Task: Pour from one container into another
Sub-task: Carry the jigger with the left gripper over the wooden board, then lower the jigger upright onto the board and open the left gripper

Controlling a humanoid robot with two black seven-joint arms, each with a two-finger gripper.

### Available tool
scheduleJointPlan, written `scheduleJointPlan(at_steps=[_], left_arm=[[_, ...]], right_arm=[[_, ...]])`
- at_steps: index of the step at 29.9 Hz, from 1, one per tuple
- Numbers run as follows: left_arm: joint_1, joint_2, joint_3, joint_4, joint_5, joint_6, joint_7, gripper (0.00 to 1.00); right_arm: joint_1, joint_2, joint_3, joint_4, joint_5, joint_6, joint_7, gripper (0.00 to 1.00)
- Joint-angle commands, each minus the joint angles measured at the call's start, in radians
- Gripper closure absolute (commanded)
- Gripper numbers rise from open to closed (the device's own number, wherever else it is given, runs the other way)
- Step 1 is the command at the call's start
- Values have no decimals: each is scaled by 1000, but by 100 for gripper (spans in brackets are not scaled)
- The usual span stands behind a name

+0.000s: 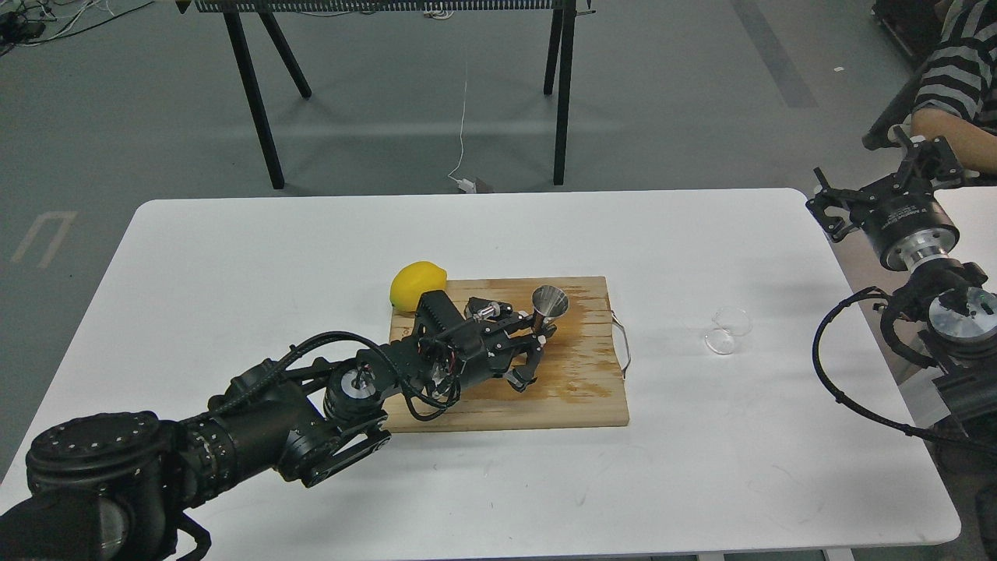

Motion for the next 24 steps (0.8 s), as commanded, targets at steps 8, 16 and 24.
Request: scheduleJointPlan(at_steps=[8, 16, 24], left_arm=[[41, 0, 0, 0, 0, 8, -1, 71], [39, 0, 0, -2, 0, 11, -6, 20], [35, 0, 2, -2, 0, 9, -9, 2]], right_arm=[[-4, 0, 0, 2, 0, 0, 0, 0], [-4, 0, 0, 2, 0, 0, 0, 0], [0, 0, 0, 2, 0, 0, 0, 0]])
